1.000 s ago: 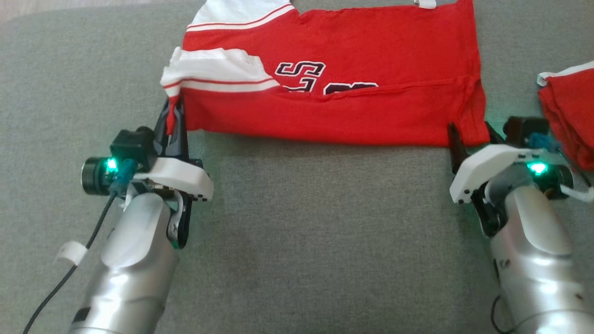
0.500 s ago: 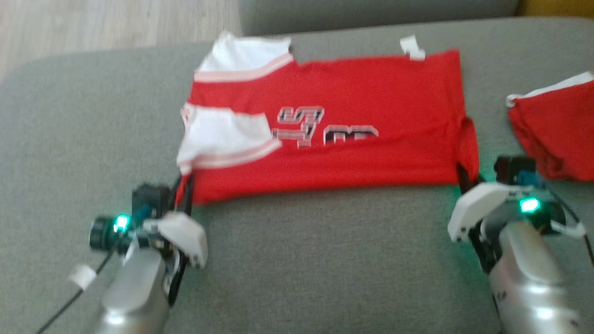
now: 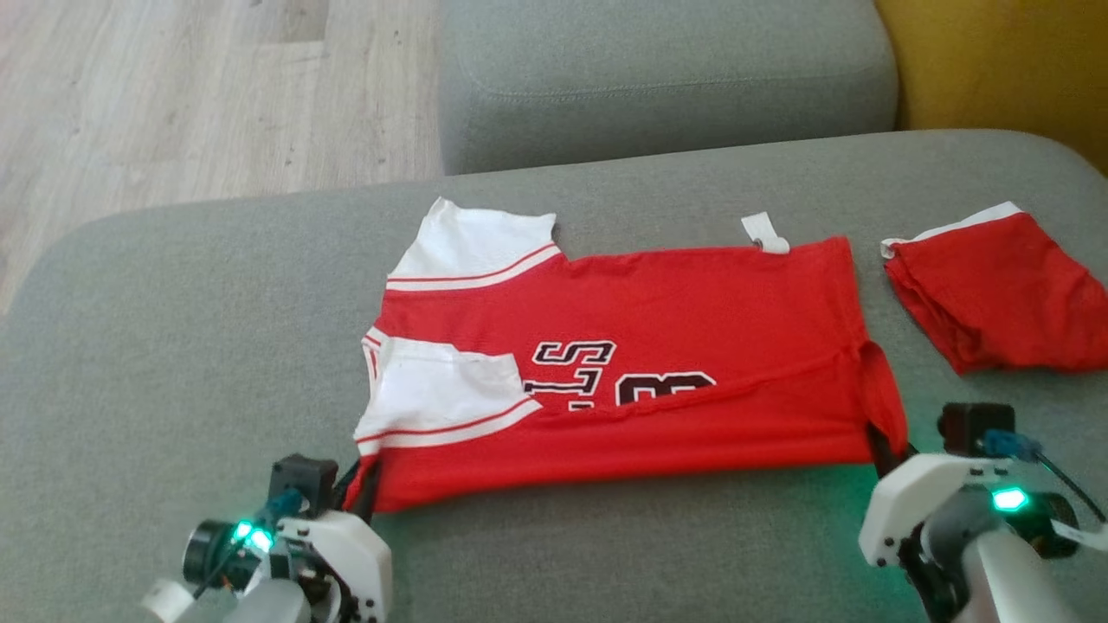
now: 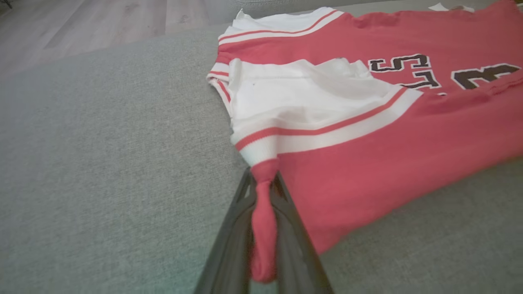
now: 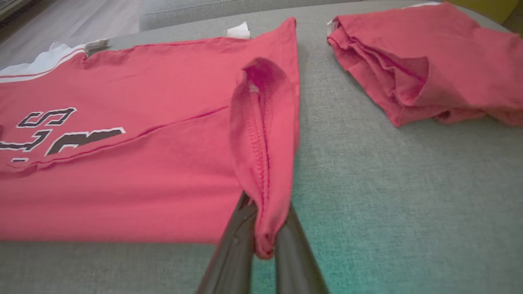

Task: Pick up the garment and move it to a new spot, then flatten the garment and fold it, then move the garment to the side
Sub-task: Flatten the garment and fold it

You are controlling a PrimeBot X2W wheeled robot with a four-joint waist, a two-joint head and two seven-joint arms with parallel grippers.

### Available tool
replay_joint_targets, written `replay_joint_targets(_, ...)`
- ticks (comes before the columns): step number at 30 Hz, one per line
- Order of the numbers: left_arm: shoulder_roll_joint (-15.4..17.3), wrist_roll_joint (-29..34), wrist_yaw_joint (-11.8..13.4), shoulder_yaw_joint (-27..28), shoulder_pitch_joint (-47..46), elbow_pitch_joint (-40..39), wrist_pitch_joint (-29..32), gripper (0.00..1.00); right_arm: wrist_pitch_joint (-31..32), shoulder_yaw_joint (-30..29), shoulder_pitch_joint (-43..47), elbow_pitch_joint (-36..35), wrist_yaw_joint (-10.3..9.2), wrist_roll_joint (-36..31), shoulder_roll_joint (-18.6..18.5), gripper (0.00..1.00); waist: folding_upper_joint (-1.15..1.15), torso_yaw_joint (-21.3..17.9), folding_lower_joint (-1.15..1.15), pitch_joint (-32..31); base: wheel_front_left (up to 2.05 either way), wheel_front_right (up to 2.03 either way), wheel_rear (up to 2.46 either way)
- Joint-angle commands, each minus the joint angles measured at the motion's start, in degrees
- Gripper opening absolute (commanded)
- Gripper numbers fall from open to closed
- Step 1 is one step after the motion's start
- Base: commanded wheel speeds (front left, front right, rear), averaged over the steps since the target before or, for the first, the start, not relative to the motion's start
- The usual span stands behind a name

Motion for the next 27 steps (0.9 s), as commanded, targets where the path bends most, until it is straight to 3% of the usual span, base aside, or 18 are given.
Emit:
replay_joint_targets(1, 2.1, -0.7, 0.8, 1.7, -1.6, -3.0, 0.5, 0.00, 0.5, 0.4, -0.7, -4.2, -0.05, 0.3, -0.8, 0.00, 0.00, 0.0, 0.02, 0.2, 0.00, 0.00, 0.00)
replay_joint_targets(5, 2.3, -0.8, 2.0, 1.6, -0.4, -6.7, 1.8, 0.00, 1.2, -1.3, 1.8, -9.4, -0.05, -0.2, 0.1, 0.00, 0.00, 0.0, 0.02, 1.2, 0.00, 0.00, 0.00)
replay_joint_targets(6, 2.4, -0.7, 2.5, 1.7, -0.3, -7.3, 1.9, 0.45, 0.7, -1.8, 2.1, -10.5, -0.05, -0.5, 0.4, 0.82, 0.00, 0.0, 0.02, 1.5, 0.00, 0.00, 0.00)
replay_joint_targets(7, 2.5, -0.6, 3.1, 1.8, -0.3, -8.0, 1.7, 1.00, 0.2, -2.4, 2.4, -11.6, -0.05, -0.5, 0.7, 1.00, 0.00, 0.0, 0.02, 1.8, 0.00, 0.00, 0.00)
replay_joint_targets(10, 2.3, -0.7, 4.9, 2.7, -0.5, -9.8, 0.2, 1.00, -3.5, -4.1, 2.4, -14.6, -0.05, -1.0, 1.4, 1.00, 0.00, 0.0, 0.02, 2.8, 0.00, 0.00, 0.00)
replay_joint_targets(14, 0.5, -1.4, 7.5, 5.1, -2.7, -13.2, -5.9, 1.00, -12.9, -5.7, 1.6, -18.4, -0.05, -1.7, 2.1, 1.00, 0.00, 0.1, 0.02, 4.4, 0.00, 0.00, 0.00)
replay_joint_targets(18, -1.5, -2.2, 8.7, 7.3, -4.8, -16.5, -12.8, 1.00, -20.5, -2.6, 1.2, -19.5, -0.05, 0.4, 2.3, 1.00, 0.00, -0.5, 0.02, 6.1, 0.00, 0.00, 0.00)
replay_joint_targets(27, -1.3, -0.3, 5.7, 7.3, -9.7, -19.8, -15.3, 1.00, -24.0, 2.3, -1.8, -20.2, -0.05, 2.9, 2.3, 1.00, 0.00, -3.3, 0.02, 11.1, 0.00, 0.00, 0.00)
